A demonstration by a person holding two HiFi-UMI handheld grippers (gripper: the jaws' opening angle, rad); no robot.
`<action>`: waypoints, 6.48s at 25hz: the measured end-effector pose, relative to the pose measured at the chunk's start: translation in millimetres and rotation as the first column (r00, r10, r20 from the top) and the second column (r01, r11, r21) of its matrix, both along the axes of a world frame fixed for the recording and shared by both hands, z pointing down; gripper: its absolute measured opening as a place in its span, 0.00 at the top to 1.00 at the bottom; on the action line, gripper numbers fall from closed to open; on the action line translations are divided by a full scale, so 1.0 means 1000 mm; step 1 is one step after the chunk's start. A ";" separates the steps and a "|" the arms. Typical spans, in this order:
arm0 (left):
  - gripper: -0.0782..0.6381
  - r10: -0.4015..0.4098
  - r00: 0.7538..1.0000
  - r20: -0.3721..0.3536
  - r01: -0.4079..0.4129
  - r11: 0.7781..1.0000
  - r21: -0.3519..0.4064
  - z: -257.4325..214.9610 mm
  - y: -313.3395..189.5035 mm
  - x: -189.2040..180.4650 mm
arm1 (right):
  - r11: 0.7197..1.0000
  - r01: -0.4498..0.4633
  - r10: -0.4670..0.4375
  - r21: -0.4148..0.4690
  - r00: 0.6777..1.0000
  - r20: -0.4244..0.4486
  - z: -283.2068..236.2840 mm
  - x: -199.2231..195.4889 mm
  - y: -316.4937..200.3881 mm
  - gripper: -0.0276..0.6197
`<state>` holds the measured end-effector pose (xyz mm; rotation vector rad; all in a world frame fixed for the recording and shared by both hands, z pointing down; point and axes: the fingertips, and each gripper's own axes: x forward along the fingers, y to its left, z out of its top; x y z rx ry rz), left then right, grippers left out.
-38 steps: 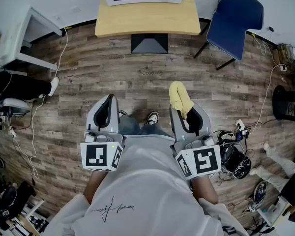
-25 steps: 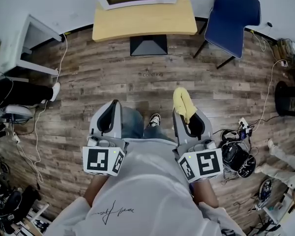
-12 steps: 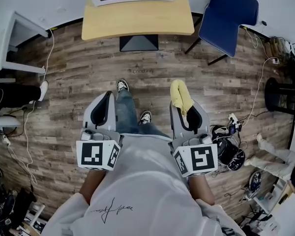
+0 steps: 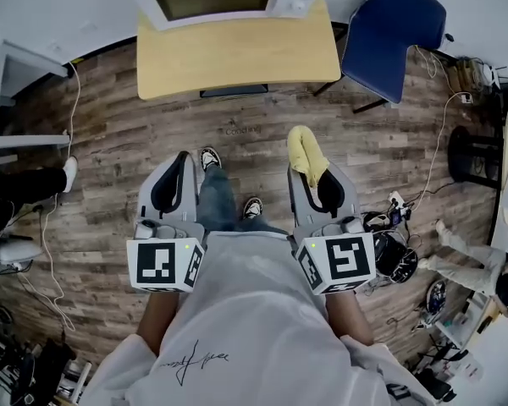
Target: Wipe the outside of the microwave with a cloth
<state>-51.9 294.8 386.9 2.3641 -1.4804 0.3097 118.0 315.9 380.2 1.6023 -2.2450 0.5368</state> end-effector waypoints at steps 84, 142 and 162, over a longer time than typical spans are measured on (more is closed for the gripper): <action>0.90 0.180 0.984 -0.005 -0.177 0.970 0.166 -0.067 -0.360 0.037 | 0.940 0.030 -0.052 -0.340 0.997 -0.055 -0.045 0.082 -0.627 0.78; 0.90 0.230 0.970 0.074 -0.238 0.962 0.136 -0.048 -0.348 0.035 | 0.874 0.019 -0.176 -0.486 0.944 -0.279 0.012 0.012 -0.662 0.78; 0.90 0.187 0.980 0.070 -0.195 0.972 0.131 -0.045 -0.351 0.030 | 0.870 0.172 -0.288 -0.463 0.938 -0.192 0.010 -0.073 -0.659 0.78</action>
